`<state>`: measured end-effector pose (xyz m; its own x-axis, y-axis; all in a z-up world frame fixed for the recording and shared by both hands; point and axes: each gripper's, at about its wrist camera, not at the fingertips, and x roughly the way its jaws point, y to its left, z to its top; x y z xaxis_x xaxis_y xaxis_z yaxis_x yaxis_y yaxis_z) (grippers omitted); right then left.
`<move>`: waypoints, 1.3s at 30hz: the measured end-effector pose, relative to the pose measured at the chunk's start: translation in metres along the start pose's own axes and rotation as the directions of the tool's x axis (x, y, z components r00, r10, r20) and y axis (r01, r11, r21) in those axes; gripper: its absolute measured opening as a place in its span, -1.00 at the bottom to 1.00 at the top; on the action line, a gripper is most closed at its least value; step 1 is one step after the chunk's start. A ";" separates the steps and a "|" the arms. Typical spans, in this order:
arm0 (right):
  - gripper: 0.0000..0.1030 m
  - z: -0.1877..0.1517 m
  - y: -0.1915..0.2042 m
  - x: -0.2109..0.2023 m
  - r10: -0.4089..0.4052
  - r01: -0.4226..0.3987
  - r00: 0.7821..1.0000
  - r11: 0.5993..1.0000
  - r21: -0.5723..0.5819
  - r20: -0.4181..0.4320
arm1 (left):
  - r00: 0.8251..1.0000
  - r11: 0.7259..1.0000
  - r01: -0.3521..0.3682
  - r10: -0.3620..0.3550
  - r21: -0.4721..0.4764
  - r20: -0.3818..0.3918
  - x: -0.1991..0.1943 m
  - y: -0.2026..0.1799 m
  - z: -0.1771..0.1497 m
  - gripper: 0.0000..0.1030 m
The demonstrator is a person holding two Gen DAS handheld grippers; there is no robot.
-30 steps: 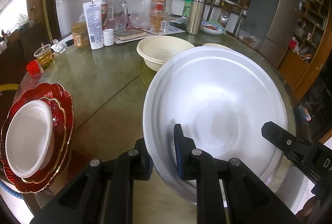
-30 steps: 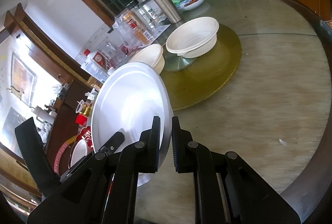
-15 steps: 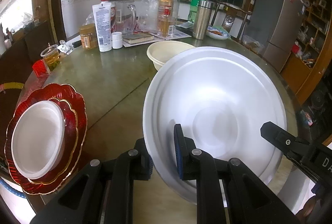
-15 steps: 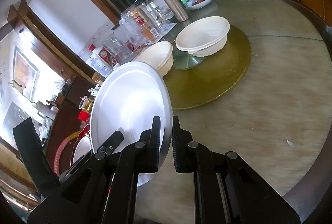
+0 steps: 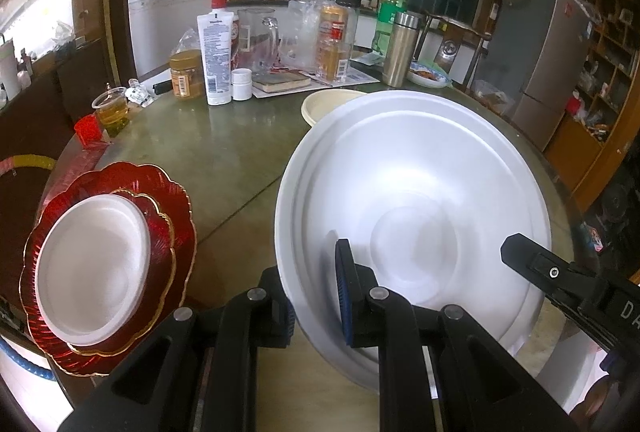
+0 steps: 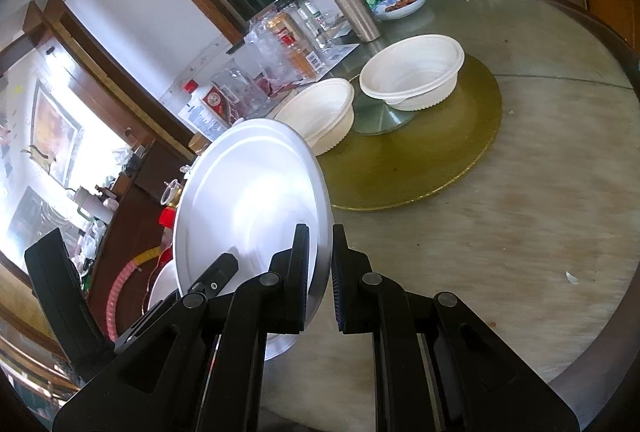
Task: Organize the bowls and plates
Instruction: 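Lift and carry the white plate toward the red stack with both tools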
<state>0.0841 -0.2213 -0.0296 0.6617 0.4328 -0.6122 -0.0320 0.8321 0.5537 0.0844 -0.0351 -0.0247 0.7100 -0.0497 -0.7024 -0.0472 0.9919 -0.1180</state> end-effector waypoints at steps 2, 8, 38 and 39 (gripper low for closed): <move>-0.80 0.000 0.001 0.001 0.002 -0.002 1.000 1.000 -0.003 0.000 | 1.000 1.000 -0.001 0.001 -0.004 0.004 -0.002 0.002 0.000 -0.69; -0.80 0.001 0.012 0.001 0.011 -0.011 1.000 1.000 -0.024 0.002 | 1.000 1.000 -0.003 0.004 -0.019 0.020 -0.008 0.009 0.002 -0.69; -0.80 -0.013 0.115 0.065 0.149 -0.169 0.980 0.971 -0.167 -0.129 | 0.988 0.971 -0.138 0.149 -0.197 0.042 -0.030 0.110 0.007 -0.69; -0.80 -0.013 0.117 0.068 0.150 -0.172 0.980 0.971 -0.169 -0.135 | 0.987 0.969 -0.143 0.154 -0.201 0.039 -0.030 0.114 0.006 -0.69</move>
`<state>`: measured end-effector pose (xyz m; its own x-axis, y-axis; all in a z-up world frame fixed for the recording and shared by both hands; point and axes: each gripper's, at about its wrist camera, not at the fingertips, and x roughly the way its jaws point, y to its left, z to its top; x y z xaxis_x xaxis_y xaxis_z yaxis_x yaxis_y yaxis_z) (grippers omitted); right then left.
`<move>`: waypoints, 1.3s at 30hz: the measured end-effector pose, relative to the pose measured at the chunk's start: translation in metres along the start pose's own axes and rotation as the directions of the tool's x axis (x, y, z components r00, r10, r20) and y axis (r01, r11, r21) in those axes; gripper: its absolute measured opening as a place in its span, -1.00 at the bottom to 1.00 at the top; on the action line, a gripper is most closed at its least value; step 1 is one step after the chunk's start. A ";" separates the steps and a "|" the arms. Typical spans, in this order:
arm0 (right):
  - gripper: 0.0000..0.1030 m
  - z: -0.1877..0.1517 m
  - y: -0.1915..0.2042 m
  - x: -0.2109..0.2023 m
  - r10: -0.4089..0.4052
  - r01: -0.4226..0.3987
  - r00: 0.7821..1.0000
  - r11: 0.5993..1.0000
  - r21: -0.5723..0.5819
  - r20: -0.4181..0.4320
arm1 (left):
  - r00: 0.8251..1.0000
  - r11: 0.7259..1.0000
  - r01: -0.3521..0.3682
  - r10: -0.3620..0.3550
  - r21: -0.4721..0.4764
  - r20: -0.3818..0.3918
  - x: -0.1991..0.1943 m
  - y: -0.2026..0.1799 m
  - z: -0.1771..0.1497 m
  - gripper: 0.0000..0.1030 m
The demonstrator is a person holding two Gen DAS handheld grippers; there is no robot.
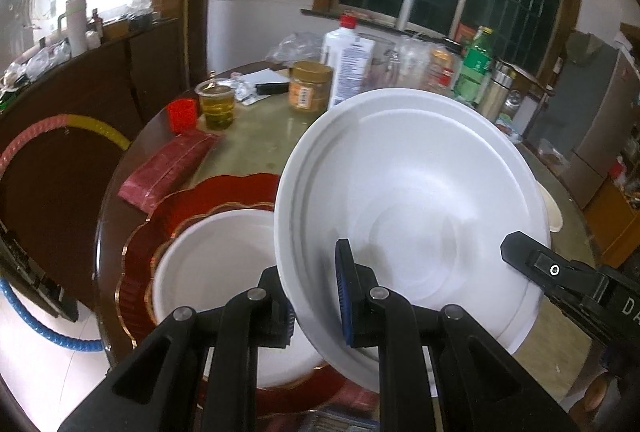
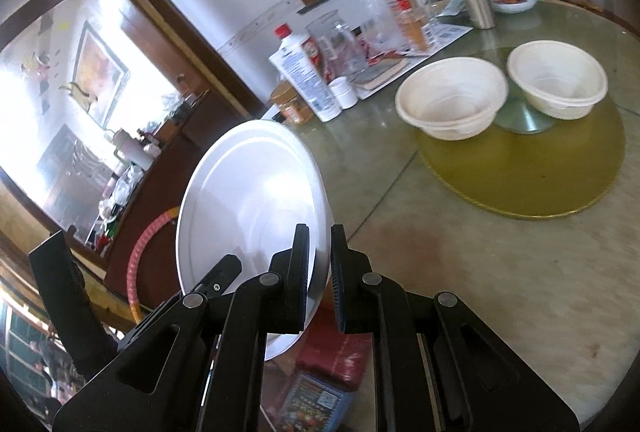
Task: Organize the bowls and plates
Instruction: 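Lift and carry the white plate toward the red stack with both tools, then lower the white plate onto the plates on the red stack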
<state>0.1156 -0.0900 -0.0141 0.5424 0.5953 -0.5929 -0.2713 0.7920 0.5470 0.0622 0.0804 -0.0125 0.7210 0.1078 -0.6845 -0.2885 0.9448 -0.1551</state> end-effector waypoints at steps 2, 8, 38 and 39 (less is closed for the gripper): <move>-0.80 -0.001 0.005 0.006 0.007 -0.007 1.000 1.000 -0.008 -0.013 | 1.000 1.000 -0.011 0.011 -0.009 -0.002 0.001 0.007 0.000 -0.69; -0.80 -0.004 0.018 0.022 0.019 -0.021 0.999 0.999 -0.025 -0.045 | 0.999 0.999 -0.038 0.038 -0.028 -0.013 0.003 0.024 0.000 -0.69; -0.80 -0.021 0.048 0.085 0.082 -0.099 0.971 0.993 -0.068 -0.223 | 0.987 0.987 -0.151 0.149 -0.046 -0.055 0.005 0.076 -0.004 -0.69; -0.80 -0.021 0.048 0.087 0.081 -0.100 0.970 0.993 -0.070 -0.227 | 0.987 0.987 -0.153 0.151 -0.046 -0.057 0.005 0.076 -0.004 -0.69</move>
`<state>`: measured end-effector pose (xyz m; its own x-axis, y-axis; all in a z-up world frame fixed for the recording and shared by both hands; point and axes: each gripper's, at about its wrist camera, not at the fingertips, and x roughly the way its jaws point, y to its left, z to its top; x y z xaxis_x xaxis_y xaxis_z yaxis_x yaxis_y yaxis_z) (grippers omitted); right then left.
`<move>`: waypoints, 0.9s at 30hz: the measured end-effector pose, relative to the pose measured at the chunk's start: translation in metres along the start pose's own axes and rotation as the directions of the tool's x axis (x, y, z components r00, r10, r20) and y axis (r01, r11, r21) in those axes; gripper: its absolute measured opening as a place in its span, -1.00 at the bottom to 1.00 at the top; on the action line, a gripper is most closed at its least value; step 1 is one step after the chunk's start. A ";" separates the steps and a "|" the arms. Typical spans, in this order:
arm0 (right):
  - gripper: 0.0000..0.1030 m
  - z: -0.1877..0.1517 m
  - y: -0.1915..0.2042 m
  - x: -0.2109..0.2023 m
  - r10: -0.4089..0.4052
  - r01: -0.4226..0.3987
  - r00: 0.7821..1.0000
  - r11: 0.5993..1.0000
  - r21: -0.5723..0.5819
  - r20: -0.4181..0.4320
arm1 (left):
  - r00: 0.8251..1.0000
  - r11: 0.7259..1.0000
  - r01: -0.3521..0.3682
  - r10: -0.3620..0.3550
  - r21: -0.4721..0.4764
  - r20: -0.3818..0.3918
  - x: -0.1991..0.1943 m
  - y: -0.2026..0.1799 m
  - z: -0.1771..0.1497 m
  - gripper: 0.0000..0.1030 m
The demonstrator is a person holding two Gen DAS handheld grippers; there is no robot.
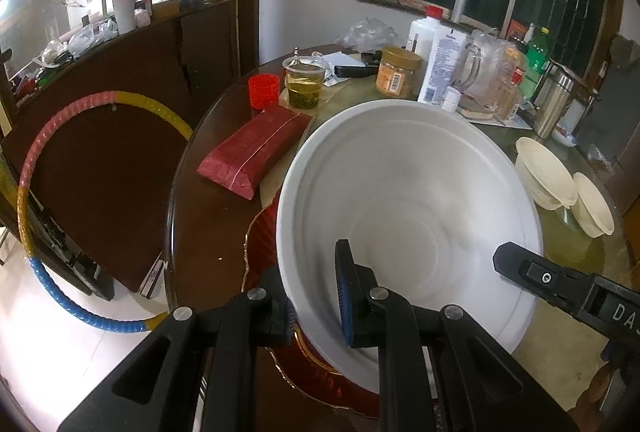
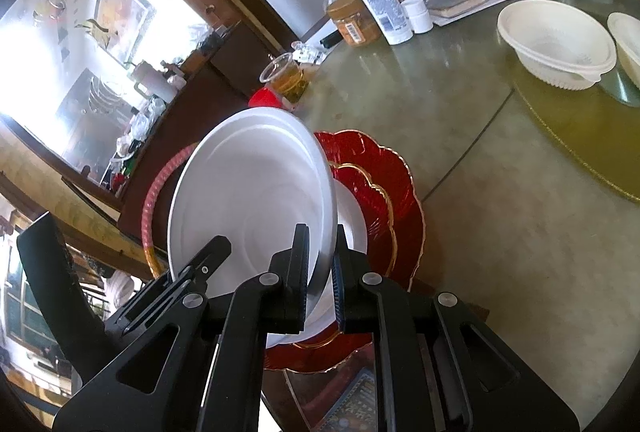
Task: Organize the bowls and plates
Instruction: 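Lower the white plate onto the plates on the red stack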
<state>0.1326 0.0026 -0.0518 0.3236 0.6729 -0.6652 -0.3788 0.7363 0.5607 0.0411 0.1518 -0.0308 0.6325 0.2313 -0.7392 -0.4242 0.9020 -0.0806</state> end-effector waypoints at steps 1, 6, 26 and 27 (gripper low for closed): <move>-0.80 0.000 0.000 0.002 0.001 -0.001 1.000 1.000 -0.002 -0.006 | 1.000 1.000 -0.003 0.003 -0.001 -0.002 0.001 0.001 0.000 -0.69; -0.80 0.001 0.000 0.007 -0.004 0.004 1.000 1.000 -0.014 -0.016 | 1.000 1.000 -0.019 0.019 -0.003 -0.014 0.005 0.003 -0.001 -0.69; -0.79 -0.002 0.004 0.008 -0.022 0.022 1.000 0.999 -0.041 -0.017 | 0.999 0.999 -0.032 0.032 0.003 -0.017 0.005 0.004 -0.004 -0.68; -0.79 -0.002 0.003 0.009 -0.021 0.020 1.000 0.999 -0.040 -0.017 | 0.999 0.999 -0.033 0.033 0.005 -0.016 0.005 0.004 -0.004 -0.68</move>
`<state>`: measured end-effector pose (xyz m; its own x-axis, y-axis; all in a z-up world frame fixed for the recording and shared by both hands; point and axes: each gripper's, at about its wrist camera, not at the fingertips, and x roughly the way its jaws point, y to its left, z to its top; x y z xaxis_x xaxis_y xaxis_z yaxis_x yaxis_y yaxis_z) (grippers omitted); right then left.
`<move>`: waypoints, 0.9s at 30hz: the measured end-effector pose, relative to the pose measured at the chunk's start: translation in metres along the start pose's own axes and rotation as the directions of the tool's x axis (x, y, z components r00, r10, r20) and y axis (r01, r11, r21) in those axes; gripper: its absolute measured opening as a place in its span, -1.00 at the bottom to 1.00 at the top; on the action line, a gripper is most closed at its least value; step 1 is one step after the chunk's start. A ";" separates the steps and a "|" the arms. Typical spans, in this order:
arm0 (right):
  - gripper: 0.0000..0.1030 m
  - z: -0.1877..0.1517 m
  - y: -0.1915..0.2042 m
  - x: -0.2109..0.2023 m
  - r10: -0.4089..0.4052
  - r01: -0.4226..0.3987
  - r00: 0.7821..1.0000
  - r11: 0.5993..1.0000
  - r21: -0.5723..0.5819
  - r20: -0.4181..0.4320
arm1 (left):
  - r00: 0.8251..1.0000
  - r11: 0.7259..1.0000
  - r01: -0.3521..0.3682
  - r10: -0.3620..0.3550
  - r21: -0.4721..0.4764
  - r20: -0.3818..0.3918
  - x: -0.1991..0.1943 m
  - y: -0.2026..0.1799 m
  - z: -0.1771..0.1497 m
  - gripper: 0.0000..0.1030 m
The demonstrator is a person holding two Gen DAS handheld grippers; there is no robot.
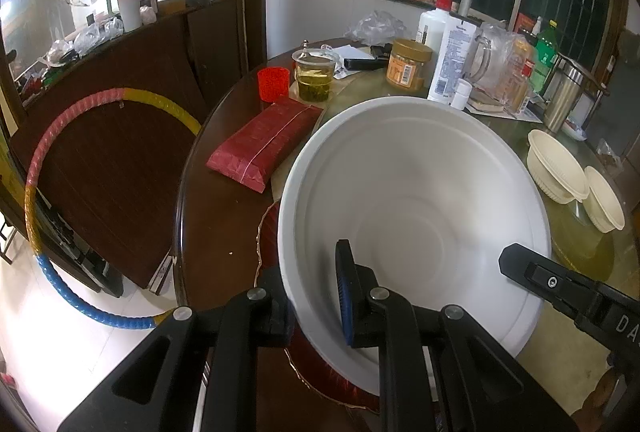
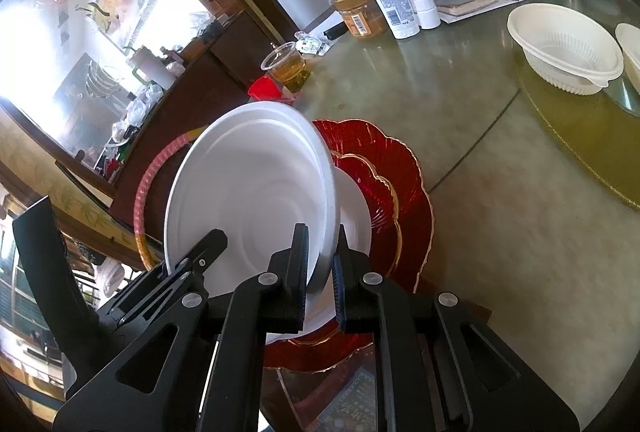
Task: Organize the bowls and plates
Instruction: 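Lower the white plate onto the plates on the red stack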
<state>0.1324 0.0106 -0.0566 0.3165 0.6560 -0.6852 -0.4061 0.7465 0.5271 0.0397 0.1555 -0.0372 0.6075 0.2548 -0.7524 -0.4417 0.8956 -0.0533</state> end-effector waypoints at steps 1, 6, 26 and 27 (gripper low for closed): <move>-0.79 0.000 0.000 -0.001 0.000 0.000 1.000 1.000 0.000 0.001 | 1.000 1.000 -0.001 0.001 0.001 0.001 -0.001 0.000 0.000 -0.68; -0.79 0.000 0.000 -0.003 0.000 0.000 1.000 1.000 -0.007 0.004 | 1.000 1.000 -0.002 0.002 0.008 0.007 -0.004 -0.001 0.000 -0.68; -0.79 -0.004 0.002 -0.015 0.007 -0.007 1.000 1.000 -0.009 0.023 | 1.000 1.000 0.000 -0.001 0.022 0.025 -0.013 -0.004 -0.001 -0.67; -0.79 -0.004 0.002 -0.015 0.008 -0.007 1.000 1.000 -0.010 0.024 | 1.000 1.000 -0.001 0.000 0.022 0.024 -0.013 -0.004 -0.001 -0.67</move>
<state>0.1230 0.0012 -0.0474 0.3337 0.6641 -0.6691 -0.4166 0.7405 0.5273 0.0332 0.1479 -0.0279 0.6229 0.2636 -0.7365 -0.4272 0.9033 -0.0380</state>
